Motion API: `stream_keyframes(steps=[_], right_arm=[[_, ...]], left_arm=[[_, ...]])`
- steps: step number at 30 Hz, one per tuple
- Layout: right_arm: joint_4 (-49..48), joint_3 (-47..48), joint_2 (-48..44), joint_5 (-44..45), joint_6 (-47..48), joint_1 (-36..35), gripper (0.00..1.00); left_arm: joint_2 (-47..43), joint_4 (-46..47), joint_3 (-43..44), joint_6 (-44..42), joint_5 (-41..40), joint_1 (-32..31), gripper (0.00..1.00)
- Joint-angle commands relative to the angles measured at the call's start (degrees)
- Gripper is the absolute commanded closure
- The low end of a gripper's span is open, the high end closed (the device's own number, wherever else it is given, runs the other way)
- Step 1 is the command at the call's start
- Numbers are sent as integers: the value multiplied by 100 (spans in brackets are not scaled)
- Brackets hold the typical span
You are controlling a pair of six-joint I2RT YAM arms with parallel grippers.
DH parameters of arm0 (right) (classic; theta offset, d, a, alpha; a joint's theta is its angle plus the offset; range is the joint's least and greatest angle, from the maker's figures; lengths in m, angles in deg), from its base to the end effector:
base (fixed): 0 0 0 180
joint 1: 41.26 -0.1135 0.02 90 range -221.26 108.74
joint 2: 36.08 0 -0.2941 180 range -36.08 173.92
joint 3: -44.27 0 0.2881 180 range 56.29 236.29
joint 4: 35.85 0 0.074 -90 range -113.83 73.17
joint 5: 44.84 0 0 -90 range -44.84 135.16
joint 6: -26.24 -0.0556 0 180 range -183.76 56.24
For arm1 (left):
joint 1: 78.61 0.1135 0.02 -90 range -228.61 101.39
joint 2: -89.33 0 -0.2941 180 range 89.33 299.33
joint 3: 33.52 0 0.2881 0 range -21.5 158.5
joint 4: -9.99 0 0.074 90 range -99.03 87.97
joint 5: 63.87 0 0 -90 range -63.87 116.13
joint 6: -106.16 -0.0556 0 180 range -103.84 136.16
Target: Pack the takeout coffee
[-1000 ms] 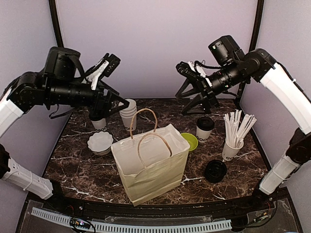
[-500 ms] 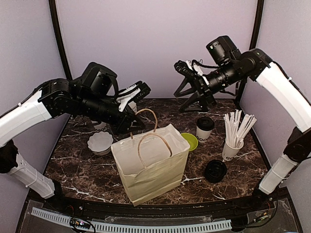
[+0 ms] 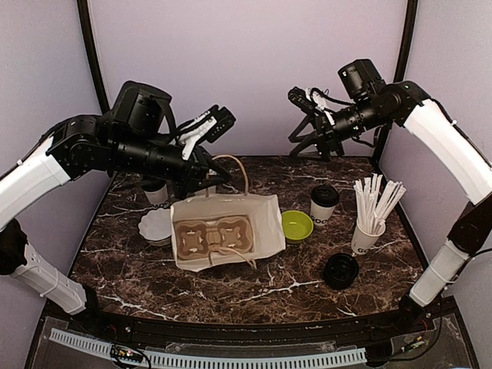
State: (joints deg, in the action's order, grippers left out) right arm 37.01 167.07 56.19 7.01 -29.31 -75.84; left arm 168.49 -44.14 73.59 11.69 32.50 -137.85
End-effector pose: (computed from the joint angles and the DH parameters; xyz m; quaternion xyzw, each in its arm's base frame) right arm 0.2825 0.2365 0.4744 -0.5987 0.6375 0.2994 0.3816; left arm 0.1661 -0.2912 0.4804 0.4723 0.7044 -0.2846 0.4469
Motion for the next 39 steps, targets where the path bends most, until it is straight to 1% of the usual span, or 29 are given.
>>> stream_keyframes(steps=[1, 5, 8, 12, 17, 21, 24, 27, 30, 32, 36, 39], right_arm=[[-405, -192, 117, -117, -246, 193, 40], [-406, -206, 164, -189, -238, 245, 40], [-423, -230, 176, -216, -238, 257, 39], [-419, -281, 210, -237, -187, 260, 38], [-446, -355, 229, -175, -176, 260, 38], [-458, -317, 217, 3, -209, 260, 38], [-544, -299, 191, 426, -279, 260, 37], [-736, -326, 198, 1254, -406, 273, 37], [-830, -363, 268, 1817, -501, 391, 34], [-759, -366, 378, 2173, -443, 474, 31], [-545, -423, 669, 2932, -214, 570, 24], [-179, -355, 992, 3040, -82, 700, 19]], left_arm=[[-61, 217, -568, 147, 601, -114, 100], [-305, 564, -1063, 503, 834, -317, 100], [-527, 957, -1522, 779, 882, -553, 100], [-691, 1245, -1875, 1103, 846, -778, 100], [-639, 1208, -1928, 1142, 736, -910, 100], [-666, 1019, -1747, 1030, 359, -914, 100], [-709, 668, -1367, 816, -47, -914, 100], [-767, 345, -1045, 630, -424, -914, 100], [-848, 267, -954, 333, -1000, -901, 100], [-890, 306, -991, 159, -1235, -875, 100], [-944, 460, -1247, 9, -1338, -569, 100], [-1039, 667, -1557, 43, -1044, -144, 100]])
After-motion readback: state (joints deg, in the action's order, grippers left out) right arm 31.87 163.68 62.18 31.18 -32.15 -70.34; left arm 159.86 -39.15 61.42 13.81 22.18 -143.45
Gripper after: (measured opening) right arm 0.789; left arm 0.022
